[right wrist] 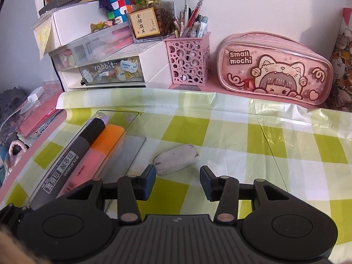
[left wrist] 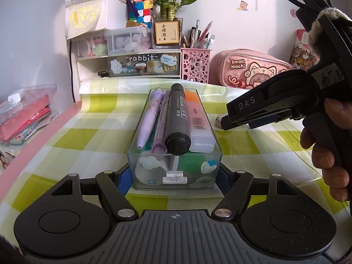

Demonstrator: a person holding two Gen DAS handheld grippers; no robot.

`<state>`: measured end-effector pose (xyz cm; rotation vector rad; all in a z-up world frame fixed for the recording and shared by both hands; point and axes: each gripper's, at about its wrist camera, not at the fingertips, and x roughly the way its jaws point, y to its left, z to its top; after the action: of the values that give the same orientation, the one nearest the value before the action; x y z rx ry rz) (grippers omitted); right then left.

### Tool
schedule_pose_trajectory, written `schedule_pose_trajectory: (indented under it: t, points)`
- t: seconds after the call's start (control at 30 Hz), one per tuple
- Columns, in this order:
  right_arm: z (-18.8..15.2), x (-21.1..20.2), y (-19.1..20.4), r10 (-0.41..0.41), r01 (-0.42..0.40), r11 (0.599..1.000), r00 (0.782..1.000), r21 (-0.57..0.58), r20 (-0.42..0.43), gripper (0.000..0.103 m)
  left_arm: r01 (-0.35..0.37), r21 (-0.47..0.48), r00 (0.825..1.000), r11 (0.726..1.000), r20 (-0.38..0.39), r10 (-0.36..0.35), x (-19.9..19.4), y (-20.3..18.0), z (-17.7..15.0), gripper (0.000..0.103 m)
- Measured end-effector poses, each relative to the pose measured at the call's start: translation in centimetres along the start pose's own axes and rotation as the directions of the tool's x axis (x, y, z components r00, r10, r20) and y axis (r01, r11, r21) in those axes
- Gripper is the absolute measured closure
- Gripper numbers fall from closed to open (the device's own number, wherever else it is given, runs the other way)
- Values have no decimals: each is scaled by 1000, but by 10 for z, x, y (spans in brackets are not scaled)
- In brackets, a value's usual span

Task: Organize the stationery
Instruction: 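Open the right gripper and raise it from the clear box, then move the open right gripper over the white eraser on the tablecloth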

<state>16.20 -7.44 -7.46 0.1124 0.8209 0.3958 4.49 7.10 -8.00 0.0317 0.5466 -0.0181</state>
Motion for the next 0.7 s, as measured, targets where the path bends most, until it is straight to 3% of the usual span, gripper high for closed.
schedule_pose_trajectory:
  t: [0.17,0.33,0.7]
  points:
    - [-1,9,11,-1,2,997,1000,-74,16,62,-2,3,1000,1000,1,2,1,0,1,31]
    - [6,20,11,-63,67,991,997,-112,37,62,-2,4,1000,1000,4,2,3,2,2,31]
    - [8,18,1,-56,60,994,997,-86,49,69,-1,4,1000,1000,4,1,3,2,2,31]
